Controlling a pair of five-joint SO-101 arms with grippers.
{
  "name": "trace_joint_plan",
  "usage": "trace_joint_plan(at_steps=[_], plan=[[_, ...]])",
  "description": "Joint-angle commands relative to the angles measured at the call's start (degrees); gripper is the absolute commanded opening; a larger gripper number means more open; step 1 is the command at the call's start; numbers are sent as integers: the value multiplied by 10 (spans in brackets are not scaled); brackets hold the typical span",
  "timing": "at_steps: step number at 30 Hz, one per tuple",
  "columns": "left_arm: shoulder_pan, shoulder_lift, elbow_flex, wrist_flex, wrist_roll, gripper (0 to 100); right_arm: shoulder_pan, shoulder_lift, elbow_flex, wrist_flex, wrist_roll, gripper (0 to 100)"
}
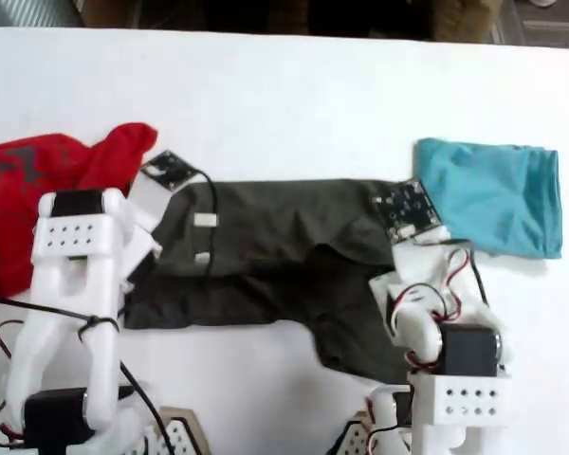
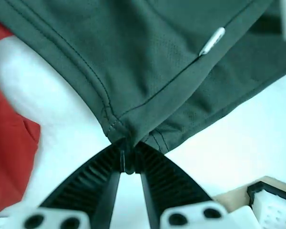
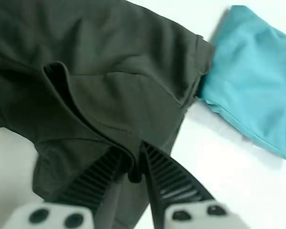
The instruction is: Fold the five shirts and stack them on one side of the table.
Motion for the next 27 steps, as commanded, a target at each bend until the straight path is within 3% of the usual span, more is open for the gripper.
trace_joint_plan(at_steps=[1, 6, 20, 27], plan=[[2, -24, -1, 15, -7, 27, 54, -20, -2, 14, 35, 20], [4, -24, 43, -8, -23, 27, 102, -20, 1, 22, 71, 20], [4, -18, 175, -138, -23, 27, 74, -20, 54, 45, 127, 20], [-4, -24, 183, -132, -23, 27, 76, -23, 43, 59, 143, 20]])
